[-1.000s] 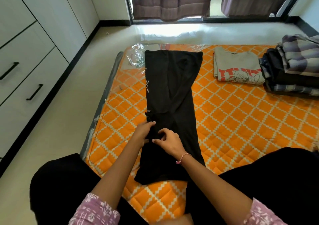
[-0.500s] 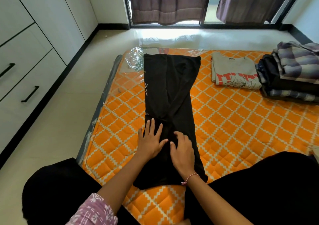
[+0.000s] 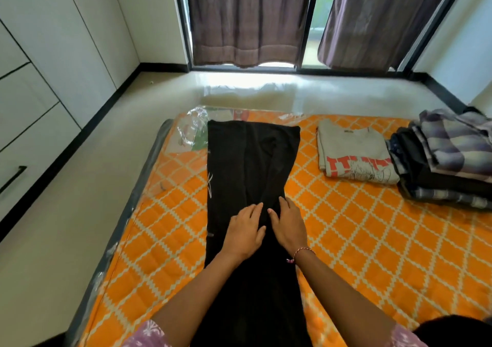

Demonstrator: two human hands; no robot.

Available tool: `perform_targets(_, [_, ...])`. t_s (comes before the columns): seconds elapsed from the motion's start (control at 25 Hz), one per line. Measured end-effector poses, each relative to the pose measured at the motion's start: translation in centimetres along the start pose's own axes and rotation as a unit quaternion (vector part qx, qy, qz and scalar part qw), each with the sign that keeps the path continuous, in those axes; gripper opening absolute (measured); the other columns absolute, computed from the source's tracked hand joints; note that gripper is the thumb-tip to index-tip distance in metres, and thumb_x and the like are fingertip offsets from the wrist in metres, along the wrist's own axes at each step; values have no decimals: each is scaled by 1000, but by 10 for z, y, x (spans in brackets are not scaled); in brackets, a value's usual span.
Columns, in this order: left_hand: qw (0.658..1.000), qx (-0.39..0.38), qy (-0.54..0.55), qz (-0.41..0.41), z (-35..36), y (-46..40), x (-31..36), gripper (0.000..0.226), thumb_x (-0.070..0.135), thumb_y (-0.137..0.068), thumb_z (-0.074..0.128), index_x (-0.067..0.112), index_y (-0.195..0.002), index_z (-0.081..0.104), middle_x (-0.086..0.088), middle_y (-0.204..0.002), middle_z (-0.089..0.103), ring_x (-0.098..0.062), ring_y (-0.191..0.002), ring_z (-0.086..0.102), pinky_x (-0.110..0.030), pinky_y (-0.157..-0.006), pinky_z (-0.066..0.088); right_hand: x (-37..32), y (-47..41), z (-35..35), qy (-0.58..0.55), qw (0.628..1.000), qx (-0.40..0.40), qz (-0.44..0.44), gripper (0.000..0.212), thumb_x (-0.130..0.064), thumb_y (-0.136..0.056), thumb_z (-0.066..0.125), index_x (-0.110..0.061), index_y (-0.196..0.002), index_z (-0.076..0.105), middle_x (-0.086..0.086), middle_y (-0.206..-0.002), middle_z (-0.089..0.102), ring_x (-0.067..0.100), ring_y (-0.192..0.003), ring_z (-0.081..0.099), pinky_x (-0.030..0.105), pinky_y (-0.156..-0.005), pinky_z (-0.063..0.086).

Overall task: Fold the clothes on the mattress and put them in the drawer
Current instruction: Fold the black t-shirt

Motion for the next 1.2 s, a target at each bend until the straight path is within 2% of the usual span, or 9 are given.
perform_targets(0.24, [952,-31,258,-164,7,-106,-18,43,26,-96,53,22,-138,44,9,-93,61,-7,-89,62,-27,-80,53,12,-153,-13,-196,959,83,188,39,-26,-96,52,3,-122,51,21,-127,53,36,-118,50,34,-87,41])
perform_targets(0.36, [910,-44,375,-171,12,-140,-26,32,19,-95,54,19,-127,56,3,-86,60,-8,-80,61,-22,-68,55,22,-218,-19,-388,859,97,319,36,-24,-93,59,8,-111,59,23,-116,60,37,-107,57,34,-79,45])
perform_targets(0.48, [859,-21,486,-159,7,-163,-32,29,13,-95,53,23,-122,58,4,-102,62,-9,-95,62,-16,-71,53,17,-260,-26,-567,751,-48,335,40,-24,-89,65,2,-119,60,18,-116,63,34,-106,60,43,-91,50])
perform_targets(0.6, [705,-17,683,-192,-11,-197,-40,33,16,-96,49,18,-129,52,-3,-121,60,-16,-118,55,-25,-91,48,-8,-293,-38,-567,764,-154,265,29,-25,-91,60,-4,-111,63,14,-96,71,28,-88,67,35,-70,54])
perform_targets(0.72, [553,-68,803,-211,-36,-226,-54,49,37,-86,51,23,-132,48,-8,-130,55,-23,-124,50,-38,-99,42,-55,-316,-31,-559,788,-136,219,17,-20,-92,58,-5,-98,64,9,-76,68,22,-71,66,28,-61,52])
perform_targets(0.84, [562,-96,797,-198,-47,-242,-67,25,30,-82,61,20,-104,67,-8,-102,65,-19,-87,66,-36,-76,55,-102,-327,-2,-468,870,-32,149,28,-5,-89,53,-3,-117,56,11,-95,60,28,-94,60,37,-79,48])
perform_targets(0.96, [642,11,708,-294,-45,-254,-90,18,-3,-87,54,11,-97,59,-10,-87,63,-19,-70,64,-29,-59,56,-126,-326,21,-434,898,-47,58,35,0,-91,49,-12,-125,46,14,-115,57,24,-102,56,37,-87,47])
perform_targets(1.12, [673,68,638,-368,-28,-257,-118,34,-9,-89,45,7,-117,54,-12,-96,62,-18,-74,59,-31,-68,52,-74,-303,24,-230,962,127,76,39,-6,-95,44,-12,-133,49,9,-126,59,20,-102,57,24,-77,47])
perform_targets(1.2, [673,92,630,-376,-22,-257,-117,35,-3,-92,44,5,-126,51,-12,-99,61,-22,-82,58,-36,-81,49,-46,-283,33,-111,986,101,76,41,-22,-94,53,-11,-133,47,12,-126,56,28,-108,57,31,-78,46])
Point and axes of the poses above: each hand's wrist, its own y-axis away from the middle knuckle, its own z-axis out of the palm, x = y × z, the point moved 2 cm from there along -y, towards the middle knuckle
